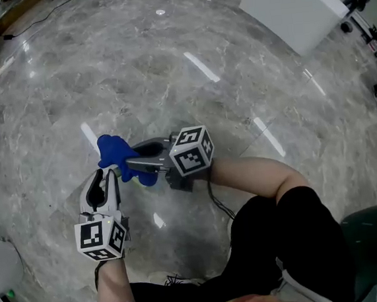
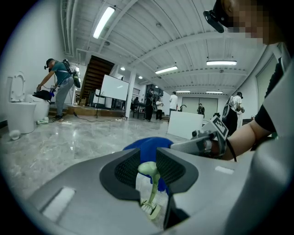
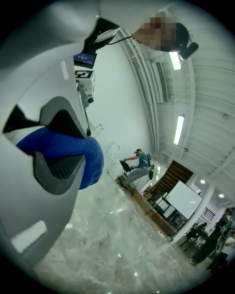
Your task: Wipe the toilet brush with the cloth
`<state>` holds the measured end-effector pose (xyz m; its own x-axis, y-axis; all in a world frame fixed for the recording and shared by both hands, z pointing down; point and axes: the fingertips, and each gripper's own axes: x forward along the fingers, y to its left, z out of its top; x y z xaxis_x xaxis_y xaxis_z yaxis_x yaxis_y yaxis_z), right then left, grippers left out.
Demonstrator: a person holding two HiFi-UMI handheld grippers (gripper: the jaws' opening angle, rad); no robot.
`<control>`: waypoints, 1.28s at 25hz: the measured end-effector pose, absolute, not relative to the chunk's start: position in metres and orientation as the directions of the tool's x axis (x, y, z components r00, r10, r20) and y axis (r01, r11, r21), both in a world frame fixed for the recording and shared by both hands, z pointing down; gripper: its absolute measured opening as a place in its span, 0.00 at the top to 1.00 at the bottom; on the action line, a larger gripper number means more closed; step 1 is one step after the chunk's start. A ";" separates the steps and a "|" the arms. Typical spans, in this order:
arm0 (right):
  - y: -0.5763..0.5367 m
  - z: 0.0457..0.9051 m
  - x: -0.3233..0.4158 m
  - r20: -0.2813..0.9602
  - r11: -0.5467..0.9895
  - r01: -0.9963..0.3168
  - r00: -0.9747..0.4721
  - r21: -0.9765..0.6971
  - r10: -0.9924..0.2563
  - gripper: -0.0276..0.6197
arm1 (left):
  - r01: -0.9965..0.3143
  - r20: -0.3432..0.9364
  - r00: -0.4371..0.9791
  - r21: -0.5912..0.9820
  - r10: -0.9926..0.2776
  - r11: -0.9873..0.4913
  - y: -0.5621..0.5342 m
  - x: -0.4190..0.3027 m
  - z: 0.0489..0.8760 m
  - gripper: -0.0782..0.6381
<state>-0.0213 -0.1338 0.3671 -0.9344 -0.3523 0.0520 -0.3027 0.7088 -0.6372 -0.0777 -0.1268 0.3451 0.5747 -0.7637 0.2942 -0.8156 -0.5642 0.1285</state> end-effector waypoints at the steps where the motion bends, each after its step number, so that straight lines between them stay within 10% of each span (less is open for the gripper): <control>1: -0.131 0.354 -0.026 0.026 0.733 -0.278 -0.942 -0.621 -0.336 0.80 | -0.815 0.294 0.576 0.129 -0.763 -0.566 -0.127 -0.077 0.344 0.73; 9: -0.132 0.356 -0.029 0.053 0.766 -0.296 -0.944 -0.571 -0.325 0.80 | -0.815 0.291 0.576 0.131 -0.764 -0.564 -0.128 -0.076 0.342 0.73; 20: -0.146 0.530 0.060 0.497 0.368 -0.642 -0.760 -0.673 -0.418 0.80 | -0.813 0.289 0.579 0.133 -0.763 -0.567 -0.137 -0.069 0.337 0.73; 27: -0.062 0.572 0.010 0.517 0.527 -0.477 -0.852 -0.704 -0.081 0.80 | -0.816 0.287 0.576 0.138 -0.766 -0.561 -0.137 -0.074 0.338 0.73; 32: -0.073 0.573 -0.031 0.512 0.530 -0.485 -0.852 -0.696 -0.108 0.80 | -0.817 0.291 0.574 0.129 -0.766 -0.562 -0.134 -0.074 0.339 0.73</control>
<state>-0.0312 -0.0725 0.5730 -0.8520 -0.1082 0.5122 -0.4854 0.5296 -0.6956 -0.0744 -0.1342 0.3390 0.5735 -0.7657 0.2911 -0.8166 -0.5625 0.1293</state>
